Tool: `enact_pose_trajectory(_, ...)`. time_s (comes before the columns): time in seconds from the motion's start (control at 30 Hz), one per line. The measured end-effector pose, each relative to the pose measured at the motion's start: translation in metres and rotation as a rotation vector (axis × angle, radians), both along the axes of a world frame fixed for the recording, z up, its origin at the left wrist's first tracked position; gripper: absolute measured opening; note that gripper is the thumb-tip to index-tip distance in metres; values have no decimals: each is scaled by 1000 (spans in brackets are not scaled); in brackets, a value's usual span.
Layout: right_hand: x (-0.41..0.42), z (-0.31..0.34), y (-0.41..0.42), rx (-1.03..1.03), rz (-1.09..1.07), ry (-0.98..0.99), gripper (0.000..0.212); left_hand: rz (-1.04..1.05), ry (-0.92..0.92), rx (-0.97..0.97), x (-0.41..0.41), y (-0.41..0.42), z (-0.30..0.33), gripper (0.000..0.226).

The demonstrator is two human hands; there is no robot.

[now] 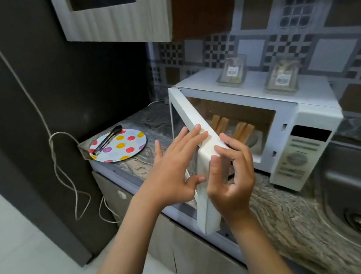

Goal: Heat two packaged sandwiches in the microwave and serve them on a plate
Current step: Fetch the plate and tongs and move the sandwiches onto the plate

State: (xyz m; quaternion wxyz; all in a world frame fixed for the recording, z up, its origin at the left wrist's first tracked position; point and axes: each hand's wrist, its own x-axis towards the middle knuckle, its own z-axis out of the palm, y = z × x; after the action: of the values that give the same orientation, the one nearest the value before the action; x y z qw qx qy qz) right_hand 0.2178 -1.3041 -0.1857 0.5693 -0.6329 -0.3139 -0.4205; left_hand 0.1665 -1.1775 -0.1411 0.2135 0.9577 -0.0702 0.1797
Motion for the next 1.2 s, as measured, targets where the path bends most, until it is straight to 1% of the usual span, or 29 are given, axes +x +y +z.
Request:
enact_pose_trajectory(0.1, -20, 9, 22, -46, 75, 67, 16, 46, 6, 9, -29, 24, 3, 91)
enact_pose_trajectory(0.2, -34, 21, 39, -99, 213, 219, 15, 63, -17, -16, -55, 45, 2, 95)
enact_pose_trajectory(0.23, -36, 24, 46, -124, 260, 262, 19, 63, -23, -18, -63, 52, 2, 95)
enact_pose_trajectory(0.3, -37, 29, 52, -212, 335, 334, 34, 72, -45, 17, -71, 60, 2, 92)
enact_pose_trajectory(0.37, -41, 32, 67, -322, 352, 367, 45, 107, -70, 75, -82, 76, 3, 88)
enact_pose_trajectory(0.43, -41, 31, 79, -407, 343, 363, 49, 169, -68, 132, -84, 89, 1, 83)
enact_pose_trajectory(0.53, -46, 27, 108, -458, 311, 333, 54, 242, -34, 100, -90, 113, -4, 77)
enact_pose_trajectory(0.67, -52, 23, 144, -430, 246, 282, 56, 257, -2, 31, -92, 144, -4, 76)
enact_pose_trajectory(0.77, -57, 19, 171, -426, 176, 284, 58, 276, 4, 42, -93, 167, -4, 76)
enact_pose_trajectory(0.9, -61, 17, 204, -446, 102, 257, 64, 292, -11, 7, -91, 199, -5, 76)
enact_pose_trajectory(1.13, -63, 14, 263, -410, -15, 229, 62, 282, 9, 12, -81, 258, -5, 73)
enact_pose_trajectory(1.2, -63, 13, 280, -365, -58, 242, 58, 262, 14, 39, -77, 274, -3, 73)
